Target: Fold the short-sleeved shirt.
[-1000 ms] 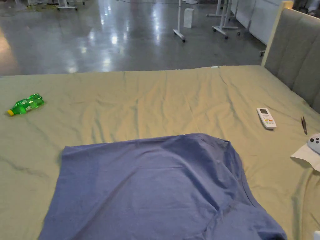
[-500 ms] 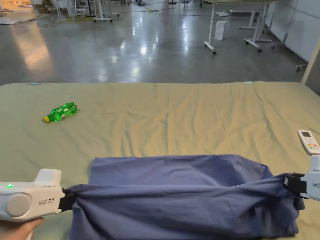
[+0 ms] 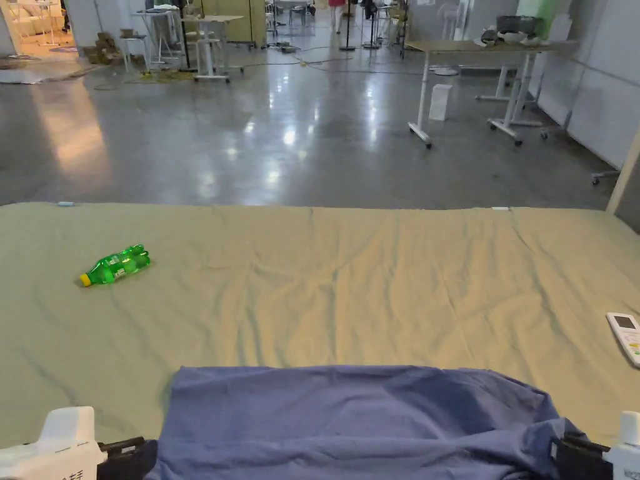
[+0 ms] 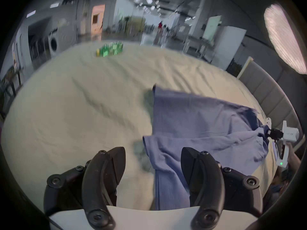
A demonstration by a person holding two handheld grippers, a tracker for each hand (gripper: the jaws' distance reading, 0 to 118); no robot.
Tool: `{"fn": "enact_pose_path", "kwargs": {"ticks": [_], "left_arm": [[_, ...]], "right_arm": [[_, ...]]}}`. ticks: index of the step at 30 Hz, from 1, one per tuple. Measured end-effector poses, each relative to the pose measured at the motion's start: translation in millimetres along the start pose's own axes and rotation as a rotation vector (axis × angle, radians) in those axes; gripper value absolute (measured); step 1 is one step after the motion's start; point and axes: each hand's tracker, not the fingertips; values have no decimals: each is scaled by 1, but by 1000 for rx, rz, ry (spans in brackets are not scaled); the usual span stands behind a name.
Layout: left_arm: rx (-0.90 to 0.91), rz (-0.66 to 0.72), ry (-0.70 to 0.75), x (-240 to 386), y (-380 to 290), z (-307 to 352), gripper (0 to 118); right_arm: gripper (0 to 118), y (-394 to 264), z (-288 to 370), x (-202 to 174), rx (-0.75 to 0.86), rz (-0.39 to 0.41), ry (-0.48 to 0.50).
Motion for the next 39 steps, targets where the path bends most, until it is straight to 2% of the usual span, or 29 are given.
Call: {"fn": "enact_pose_path", "kwargs": {"ticks": [3,4,6,9,13,14,15,16,17,18,20,21,23,24,25,26,27,28,29,32,39], "left_arm": [[113,-68,-51,17,9,66,71],[134,-75,-50,25,13,89,71],[373,-149,-74,45,9,145,71],[488,-173,-47,65,-7,198,70],[665,-183,68,102,-47,243,68],[661,-187,89,107,-54,249,63],[648,-184,90,119,-61,255,41],[656,-184,82,122,-69,261,18],[661,-193,67,124,-74,264,10],[665,-180,53,126,-80,268,10],[650,-168,-14,131,-83,279,5],[634,-166,-36,132,-85,282,4],[636,-163,-21,133,-91,286,2],[643,-164,-46,132,-94,288,2],[669,-161,-47,133,-99,291,1],[656,-163,-45,134,-97,292,1],[622,-180,-42,136,-93,294,1],[635,-195,-13,137,-95,293,1],[632,-205,-7,137,-96,292,1],[605,-186,-20,132,-94,291,1],[552,-197,-13,125,-97,283,0]], "right_arm": [[73,-7,68,0,152,-9,47],[73,-13,94,-4,205,-44,5],[73,-22,146,-17,306,-21,25],[73,-33,196,-30,440,3,57],[72,-58,250,-59,575,96,58],[69,-61,261,-65,604,143,51],[58,-65,270,-70,615,182,38],[46,-74,277,-79,614,183,23],[33,-76,282,-82,624,198,3],[20,-79,286,-83,620,199,0],[10,-85,292,-89,617,207,12],[1,-85,294,-90,604,209,19],[0,-91,293,-90,532,184,3],[0,-92,298,-97,592,224,-39],[0,-90,302,-99,630,288,-40],[0,-97,296,-96,512,196,3],[0,-95,303,-99,614,265,-44],[0,-95,305,-102,625,286,-28],[0,-98,301,-101,538,211,12],[0,-98,305,-104,579,237,5],[0,-94,304,-106,575,241,-1]]}}
